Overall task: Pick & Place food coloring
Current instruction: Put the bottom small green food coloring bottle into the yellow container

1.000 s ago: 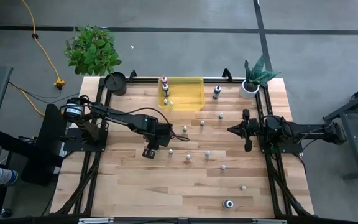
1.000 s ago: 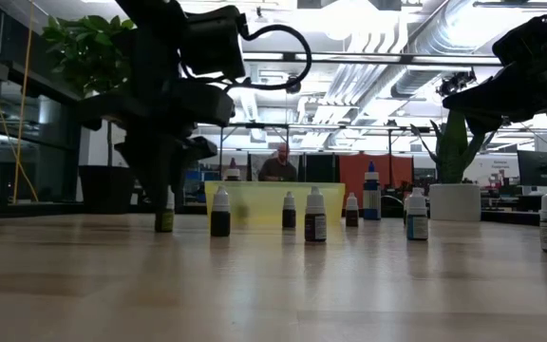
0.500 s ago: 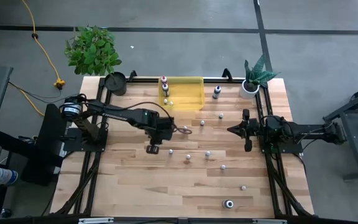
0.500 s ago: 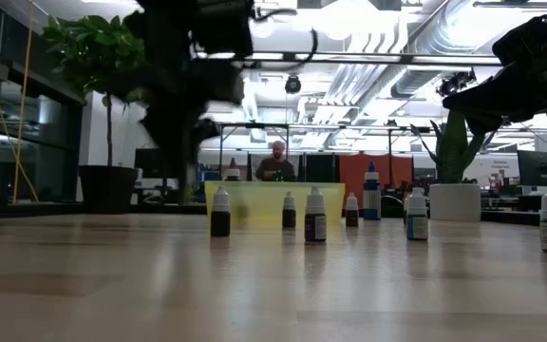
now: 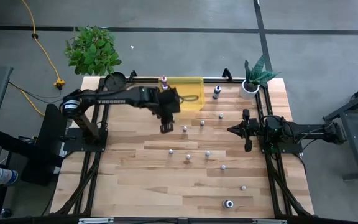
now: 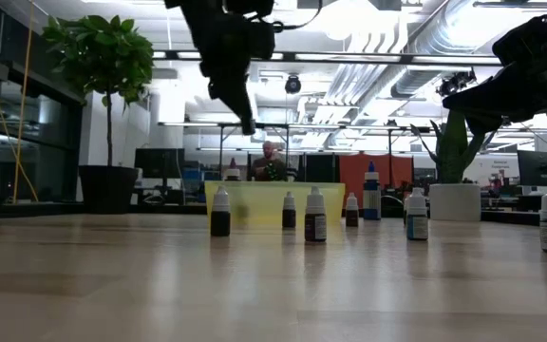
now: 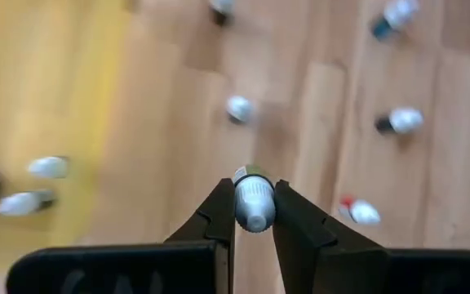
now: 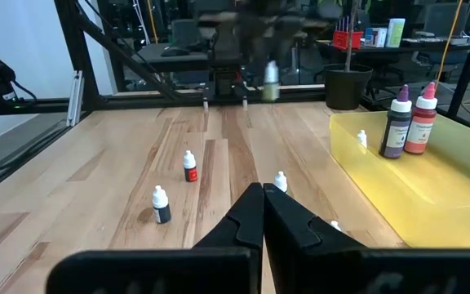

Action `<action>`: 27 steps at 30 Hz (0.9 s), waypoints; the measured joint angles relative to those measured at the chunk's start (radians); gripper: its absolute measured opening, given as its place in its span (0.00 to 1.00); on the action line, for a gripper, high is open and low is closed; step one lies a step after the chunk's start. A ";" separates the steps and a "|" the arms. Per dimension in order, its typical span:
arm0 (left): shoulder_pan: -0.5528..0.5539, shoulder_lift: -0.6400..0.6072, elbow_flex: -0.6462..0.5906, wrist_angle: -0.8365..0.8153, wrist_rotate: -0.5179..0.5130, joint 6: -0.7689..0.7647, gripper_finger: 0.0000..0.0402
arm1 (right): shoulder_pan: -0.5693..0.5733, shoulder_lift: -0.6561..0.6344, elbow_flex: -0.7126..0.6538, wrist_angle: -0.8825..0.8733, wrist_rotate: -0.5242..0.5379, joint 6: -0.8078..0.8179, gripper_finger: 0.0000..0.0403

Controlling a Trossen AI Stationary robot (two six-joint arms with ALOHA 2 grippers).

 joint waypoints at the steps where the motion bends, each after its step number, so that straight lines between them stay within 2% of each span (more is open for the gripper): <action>1: 0.016 0.000 0.012 -0.001 -0.007 -0.016 0.11 | 0.000 0.000 0.000 0.000 0.000 0.000 0.00; 9: 0.148 0.005 0.050 0.042 -0.034 -0.169 0.11 | 0.000 0.000 0.000 0.000 0.000 0.000 0.00; 16: 0.241 0.100 0.078 0.069 -0.037 -0.282 0.11 | 0.000 0.000 0.000 0.000 0.000 0.000 0.00; 27: 0.269 0.373 0.364 -0.080 -0.073 -0.308 0.11 | 0.000 0.001 0.000 0.001 0.000 0.000 0.00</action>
